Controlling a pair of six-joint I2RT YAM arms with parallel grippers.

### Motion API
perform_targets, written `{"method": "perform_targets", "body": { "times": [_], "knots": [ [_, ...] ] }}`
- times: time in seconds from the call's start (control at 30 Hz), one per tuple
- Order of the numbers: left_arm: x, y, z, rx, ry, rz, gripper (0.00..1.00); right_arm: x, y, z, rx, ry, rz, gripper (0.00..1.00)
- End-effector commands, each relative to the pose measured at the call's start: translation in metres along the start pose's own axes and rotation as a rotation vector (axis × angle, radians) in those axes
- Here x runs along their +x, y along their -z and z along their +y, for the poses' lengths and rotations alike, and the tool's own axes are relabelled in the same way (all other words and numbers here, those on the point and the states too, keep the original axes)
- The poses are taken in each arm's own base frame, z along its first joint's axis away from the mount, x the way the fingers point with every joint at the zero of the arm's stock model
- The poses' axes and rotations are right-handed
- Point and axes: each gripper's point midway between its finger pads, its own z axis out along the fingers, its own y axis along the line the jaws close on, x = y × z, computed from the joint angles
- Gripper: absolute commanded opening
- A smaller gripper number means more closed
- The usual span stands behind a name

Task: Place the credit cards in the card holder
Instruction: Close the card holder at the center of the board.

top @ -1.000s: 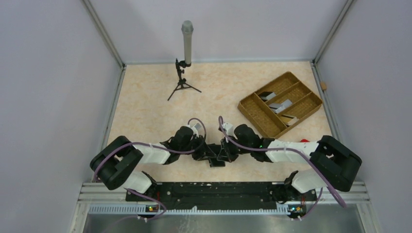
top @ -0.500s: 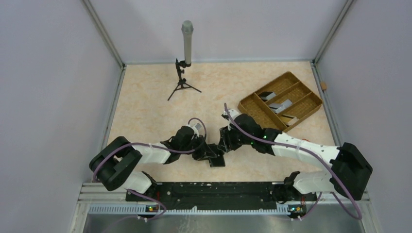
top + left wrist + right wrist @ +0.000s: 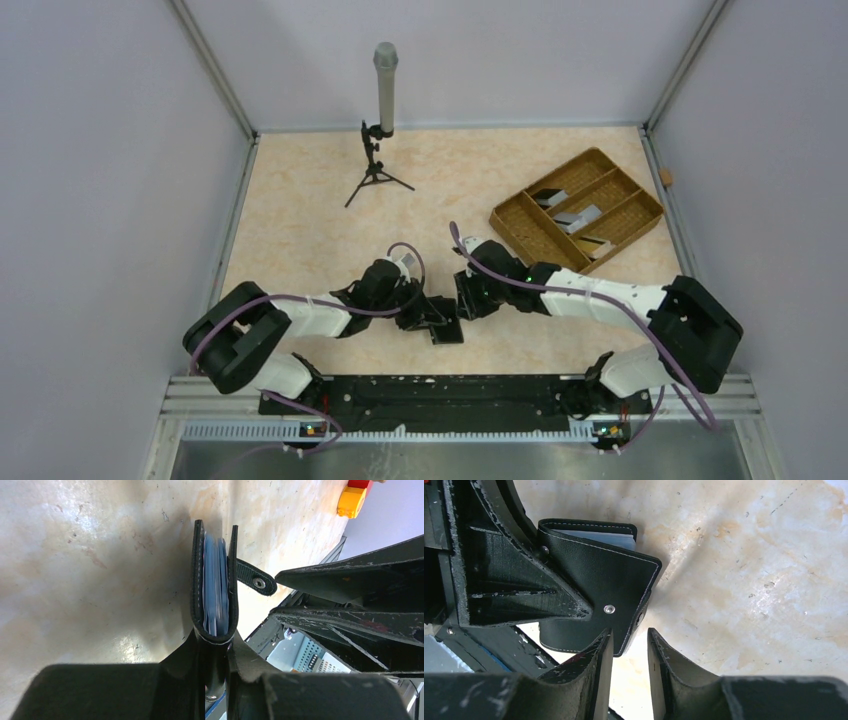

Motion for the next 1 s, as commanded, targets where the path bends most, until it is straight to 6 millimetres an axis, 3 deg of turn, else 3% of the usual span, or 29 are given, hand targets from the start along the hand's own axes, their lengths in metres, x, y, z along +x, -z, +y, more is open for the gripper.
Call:
{"method": "perform_targets", "body": {
  "times": [0.0,0.37,0.6,0.97],
  "knots": [
    [0.004,0.001,0.035,-0.142,-0.017,-0.007,0.0,-0.019,-0.001,0.005,0.001,-0.007,-0.044,0.3],
    [0.006,0.0,0.035,-0.144,-0.017,0.001,0.0,-0.023,-0.005,0.004,0.001,-0.002,-0.074,0.11],
    [0.006,-0.001,0.036,-0.145,-0.017,0.004,0.0,-0.018,-0.008,0.002,0.002,0.002,-0.059,0.06],
    [0.007,-0.001,0.036,-0.145,-0.016,0.005,0.0,-0.013,-0.009,-0.004,0.031,-0.002,-0.037,0.1]
  ]
}}
